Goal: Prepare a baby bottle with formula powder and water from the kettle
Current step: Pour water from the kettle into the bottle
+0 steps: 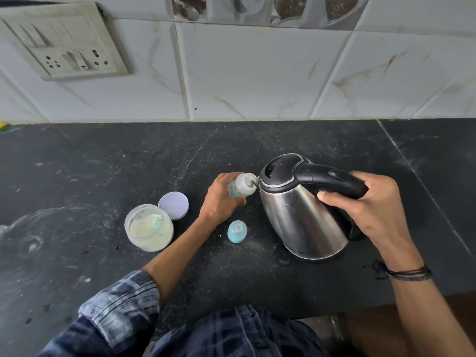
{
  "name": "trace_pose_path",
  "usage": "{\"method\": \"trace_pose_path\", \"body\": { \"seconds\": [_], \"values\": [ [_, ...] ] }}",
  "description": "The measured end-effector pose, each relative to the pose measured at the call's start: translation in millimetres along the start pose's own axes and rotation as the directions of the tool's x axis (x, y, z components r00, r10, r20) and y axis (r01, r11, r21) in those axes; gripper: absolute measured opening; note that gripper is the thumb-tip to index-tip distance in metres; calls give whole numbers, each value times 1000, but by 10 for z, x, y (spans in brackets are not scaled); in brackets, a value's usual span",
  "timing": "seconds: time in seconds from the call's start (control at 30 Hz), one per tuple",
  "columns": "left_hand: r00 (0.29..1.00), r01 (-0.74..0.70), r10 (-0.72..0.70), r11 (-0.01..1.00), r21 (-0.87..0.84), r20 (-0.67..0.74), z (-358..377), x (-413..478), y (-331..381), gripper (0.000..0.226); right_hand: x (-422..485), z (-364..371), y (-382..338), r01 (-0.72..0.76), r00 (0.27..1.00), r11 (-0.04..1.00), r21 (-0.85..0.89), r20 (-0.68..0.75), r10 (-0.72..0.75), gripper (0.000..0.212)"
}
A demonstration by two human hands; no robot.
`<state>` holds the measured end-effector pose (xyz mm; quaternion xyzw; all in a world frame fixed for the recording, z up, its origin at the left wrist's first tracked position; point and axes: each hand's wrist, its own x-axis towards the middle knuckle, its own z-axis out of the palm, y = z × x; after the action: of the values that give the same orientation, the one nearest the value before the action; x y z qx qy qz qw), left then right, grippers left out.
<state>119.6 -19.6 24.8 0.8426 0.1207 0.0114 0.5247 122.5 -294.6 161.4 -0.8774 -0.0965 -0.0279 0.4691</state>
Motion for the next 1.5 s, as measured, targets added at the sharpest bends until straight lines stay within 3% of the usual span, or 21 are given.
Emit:
{"method": "trace_pose_path", "body": {
  "seconds": [0.77,1.5],
  "values": [
    [999,24,-26,996,87,26,4,7,-74,69,173,-28,-94,-7,997,990,-138,81,18,32],
    [998,55,-55,998,15,40,79,-4,-111,69,313,-75,-224,15,986,971,-240,164,26,27]
  ]
}}
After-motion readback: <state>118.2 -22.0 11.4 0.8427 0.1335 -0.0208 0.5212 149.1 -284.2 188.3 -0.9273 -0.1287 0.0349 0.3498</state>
